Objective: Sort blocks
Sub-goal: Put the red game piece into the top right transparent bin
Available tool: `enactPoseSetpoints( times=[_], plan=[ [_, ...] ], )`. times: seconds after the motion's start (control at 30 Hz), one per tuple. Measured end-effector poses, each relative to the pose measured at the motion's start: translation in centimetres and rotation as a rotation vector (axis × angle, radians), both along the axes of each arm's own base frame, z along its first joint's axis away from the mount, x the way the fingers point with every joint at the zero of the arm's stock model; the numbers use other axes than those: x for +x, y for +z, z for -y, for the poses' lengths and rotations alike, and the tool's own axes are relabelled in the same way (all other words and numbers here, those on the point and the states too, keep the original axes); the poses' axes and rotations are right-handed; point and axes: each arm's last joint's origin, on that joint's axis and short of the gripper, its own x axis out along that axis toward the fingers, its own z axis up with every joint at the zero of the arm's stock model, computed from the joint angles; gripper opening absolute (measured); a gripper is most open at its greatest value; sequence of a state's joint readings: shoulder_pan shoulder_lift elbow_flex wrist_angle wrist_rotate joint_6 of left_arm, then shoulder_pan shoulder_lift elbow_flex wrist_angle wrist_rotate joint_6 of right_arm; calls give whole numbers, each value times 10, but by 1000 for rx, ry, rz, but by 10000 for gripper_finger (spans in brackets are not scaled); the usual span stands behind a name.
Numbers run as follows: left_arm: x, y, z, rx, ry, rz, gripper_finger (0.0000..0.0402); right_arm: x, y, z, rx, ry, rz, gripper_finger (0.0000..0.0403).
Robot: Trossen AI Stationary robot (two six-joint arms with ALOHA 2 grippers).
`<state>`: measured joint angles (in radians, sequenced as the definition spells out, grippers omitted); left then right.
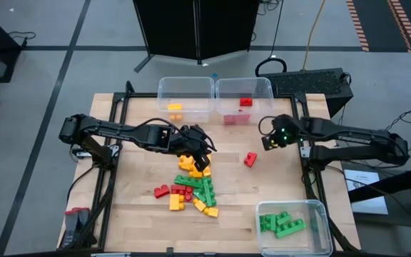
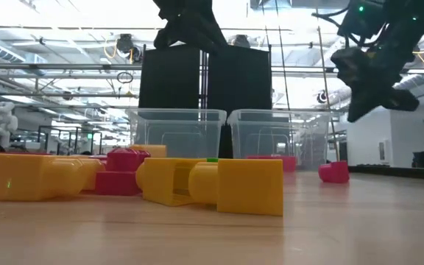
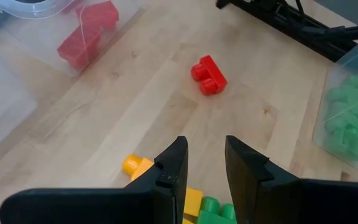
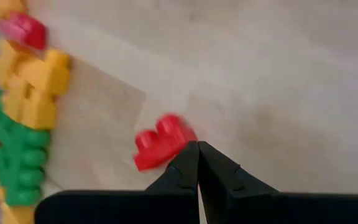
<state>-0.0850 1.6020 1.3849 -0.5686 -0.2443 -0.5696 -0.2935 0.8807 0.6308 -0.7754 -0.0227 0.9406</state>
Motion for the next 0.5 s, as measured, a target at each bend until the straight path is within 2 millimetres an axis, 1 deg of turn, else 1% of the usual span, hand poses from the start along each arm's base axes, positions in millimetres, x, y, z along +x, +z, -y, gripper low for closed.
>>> enactPoseSetpoints(
  times=[0.07, 0.2, 0.3, 0.37, 0.5],
  plan=[
    [0, 0, 0, 3, -2, -1, 81, 3, -5, -4, 23, 11, -45, 0],
    [0, 0, 0, 3, -2, -3, 81, 9, -21, -11, 34, -4, -210, 0],
    [0, 0, 0, 3, -3, -3, 81, 18, -33, -13, 32, -4, -291, 0],
    [0, 0, 0, 5, -5, -3, 81, 25, -41, -14, 35, 6, -322, 0],
    [0, 0, 0, 6, -4, -8, 81, 41, -55, -14, 35, 20, -323, 0]
  ],
)
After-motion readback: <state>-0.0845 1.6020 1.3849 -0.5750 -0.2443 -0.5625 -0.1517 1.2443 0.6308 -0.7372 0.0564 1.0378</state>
